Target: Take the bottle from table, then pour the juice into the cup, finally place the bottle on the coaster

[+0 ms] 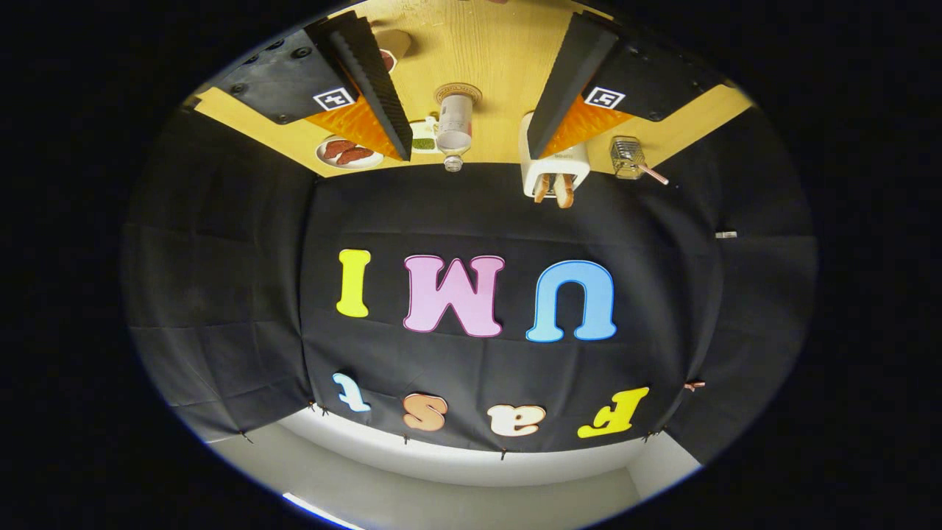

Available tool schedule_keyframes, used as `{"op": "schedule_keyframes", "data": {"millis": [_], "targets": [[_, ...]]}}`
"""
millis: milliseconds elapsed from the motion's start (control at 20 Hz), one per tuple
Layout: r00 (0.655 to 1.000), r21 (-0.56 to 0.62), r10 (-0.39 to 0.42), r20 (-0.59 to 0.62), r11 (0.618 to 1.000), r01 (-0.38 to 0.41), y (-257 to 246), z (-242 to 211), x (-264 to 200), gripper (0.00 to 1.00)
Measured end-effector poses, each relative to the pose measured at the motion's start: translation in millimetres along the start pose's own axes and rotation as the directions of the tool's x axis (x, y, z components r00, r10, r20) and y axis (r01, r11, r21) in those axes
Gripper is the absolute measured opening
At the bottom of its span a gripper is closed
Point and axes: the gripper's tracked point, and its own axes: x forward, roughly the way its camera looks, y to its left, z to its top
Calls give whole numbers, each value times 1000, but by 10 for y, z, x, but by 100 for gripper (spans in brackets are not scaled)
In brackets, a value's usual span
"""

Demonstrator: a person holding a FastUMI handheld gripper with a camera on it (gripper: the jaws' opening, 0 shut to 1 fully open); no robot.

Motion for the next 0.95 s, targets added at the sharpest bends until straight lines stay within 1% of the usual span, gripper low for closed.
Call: {"op": "schedule_keyframes", "data": {"millis": [200,450,950], "targets": [[999,3,36,6,999,-36,-84,118,-126,97],[998,17,69,6,997,-69,-147,157,-163,97],[996,28,88,7,996,-88,-160,139,-250,97]]}}
